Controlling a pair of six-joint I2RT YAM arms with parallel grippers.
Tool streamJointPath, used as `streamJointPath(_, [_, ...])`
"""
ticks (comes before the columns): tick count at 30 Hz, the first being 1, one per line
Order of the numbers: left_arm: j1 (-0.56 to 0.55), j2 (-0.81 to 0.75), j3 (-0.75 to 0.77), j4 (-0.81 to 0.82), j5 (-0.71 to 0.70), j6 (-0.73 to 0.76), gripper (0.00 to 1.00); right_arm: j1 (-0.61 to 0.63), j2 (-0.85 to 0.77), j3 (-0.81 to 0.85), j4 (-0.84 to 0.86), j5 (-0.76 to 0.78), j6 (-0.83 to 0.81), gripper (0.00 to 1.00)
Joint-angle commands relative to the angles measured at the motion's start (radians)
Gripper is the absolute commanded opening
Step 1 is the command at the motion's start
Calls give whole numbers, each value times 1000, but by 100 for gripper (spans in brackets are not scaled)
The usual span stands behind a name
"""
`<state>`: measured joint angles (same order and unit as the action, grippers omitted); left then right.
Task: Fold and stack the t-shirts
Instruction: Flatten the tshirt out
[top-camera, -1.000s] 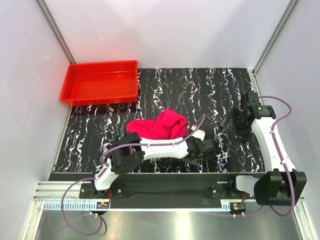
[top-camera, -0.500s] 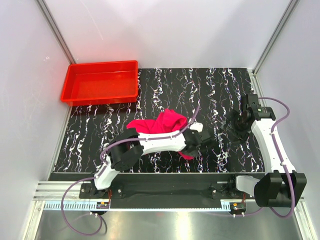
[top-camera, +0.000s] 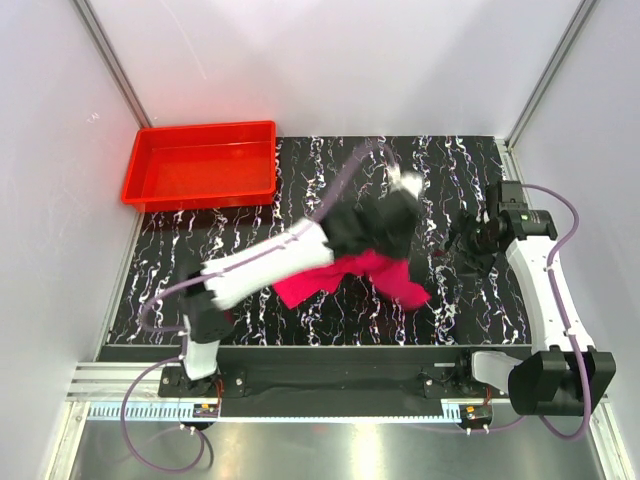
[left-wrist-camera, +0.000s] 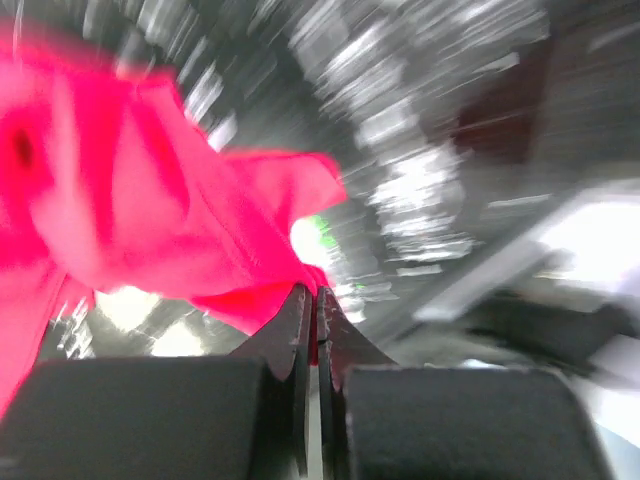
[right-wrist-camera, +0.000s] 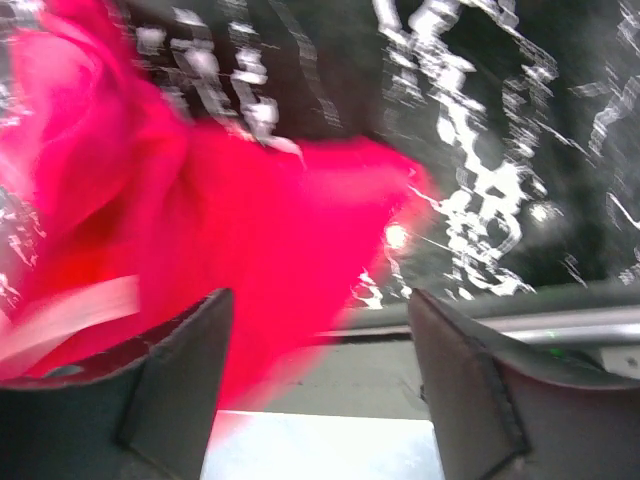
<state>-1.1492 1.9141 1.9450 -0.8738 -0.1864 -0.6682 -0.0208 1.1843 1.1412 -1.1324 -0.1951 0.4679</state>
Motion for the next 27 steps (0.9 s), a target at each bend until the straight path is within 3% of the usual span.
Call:
streamJointPath(1, [84,-149,338,113,241,101,0,-4,-31,94,34,-107,-41,80])
streamJointPath(2, [118,-118,418,110,302,91,0,-4,-34,104,34,-142,-43,87])
streamJointPath(4, [163,-107,582,108,396,21,0,-4,-43,136,34,-174,-48,91])
streamJointPath(6, [233,-186,556,165,427,-16,0,-4,-46,167,26,-210,-58,92])
streamJointPath(9, [322,-382,324,193,429,-16,0,-2,-55,183,2,-234,-68,90])
streamJointPath(13, [401,-628,-22,93,375,62,0,2,-72,118,-6,-297,-74,86])
streamJointPath(14, [407,-674,-167,57,317,68,0,8,-72,94,-1,-338,-65,86])
streamJointPath(18, [453,-910,-473,-19,159,50,0,111,-113,-67,71,-325,0,84])
streamJointPath(22, [490,-1004,-653,-108,-3,97,0,275,-100,-168,167,-308,96,86])
streamJointPath(27, [500,-1047,-756,-128,-51,125,0,441,-5,-251,238,-207,132,93])
